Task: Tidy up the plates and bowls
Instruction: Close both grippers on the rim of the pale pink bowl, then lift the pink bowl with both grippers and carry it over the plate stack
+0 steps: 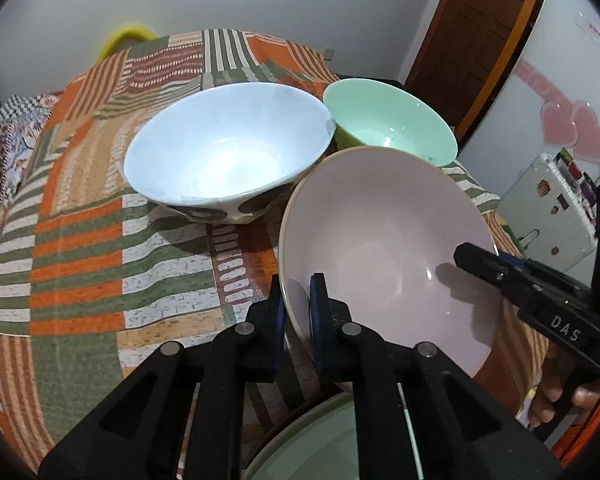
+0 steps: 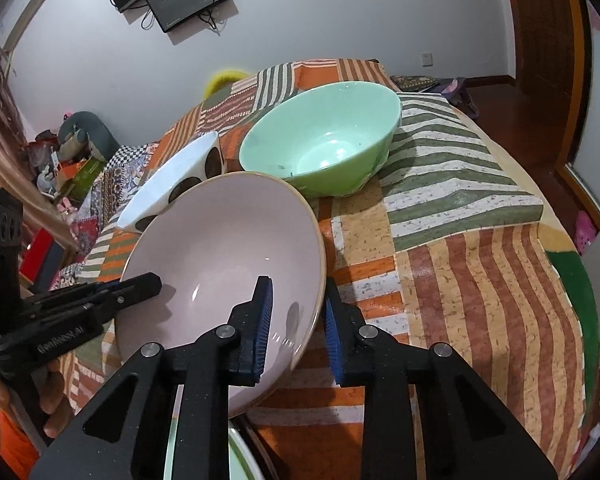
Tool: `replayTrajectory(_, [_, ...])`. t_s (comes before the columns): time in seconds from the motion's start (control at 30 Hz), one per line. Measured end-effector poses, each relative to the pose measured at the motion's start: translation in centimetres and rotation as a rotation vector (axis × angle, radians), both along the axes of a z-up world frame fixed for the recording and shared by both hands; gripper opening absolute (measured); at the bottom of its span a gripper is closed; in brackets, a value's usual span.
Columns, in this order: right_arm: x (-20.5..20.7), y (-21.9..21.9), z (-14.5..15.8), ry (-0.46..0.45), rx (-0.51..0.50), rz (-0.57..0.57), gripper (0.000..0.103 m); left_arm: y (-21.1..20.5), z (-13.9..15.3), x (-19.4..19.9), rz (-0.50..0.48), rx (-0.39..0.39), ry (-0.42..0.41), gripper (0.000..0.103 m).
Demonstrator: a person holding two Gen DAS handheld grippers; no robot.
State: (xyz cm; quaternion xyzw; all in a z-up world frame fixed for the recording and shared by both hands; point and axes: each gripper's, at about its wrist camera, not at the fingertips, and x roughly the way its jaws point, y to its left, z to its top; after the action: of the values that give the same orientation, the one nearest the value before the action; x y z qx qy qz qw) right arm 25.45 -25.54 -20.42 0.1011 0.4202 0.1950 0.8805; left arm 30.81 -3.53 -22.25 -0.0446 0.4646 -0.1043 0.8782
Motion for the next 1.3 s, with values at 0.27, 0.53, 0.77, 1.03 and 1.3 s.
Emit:
replayTrajectory(0.27, [-1.2,-0.1,1.8,-0.031,-0.016,-0.003,0.022,0.3,1.5,-1.7,-0.015,-0.056,0.003,0.010])
replayTrajectory(0.53, [-3.1,0.3,3.9,-0.085,-0.047,0.024,0.022,0.3,4.0,-4.8,-0.027,-0.043,-0.040,0.011])
replayTrajectory(0.77, [-4.6,1.3,5.5,-0.124,-0.046,0.049,0.022,1.3,6.6,-8.0,-0.009,-0.046,-0.088,0.011])
replayTrajectory(1.03, [-6.7,2.9,6.9,-0.165,-0.036,0.086,0.022,3.3,9.0,-11.6,0.024,-0.041,-0.141,0.011])
replayTrajectory(1.3, [-9.1,4.9,7.7,-0.200,-0.030,0.128,0.022,5.7,10.4,-15.3,0.067,-0.045,-0.173,0.011])
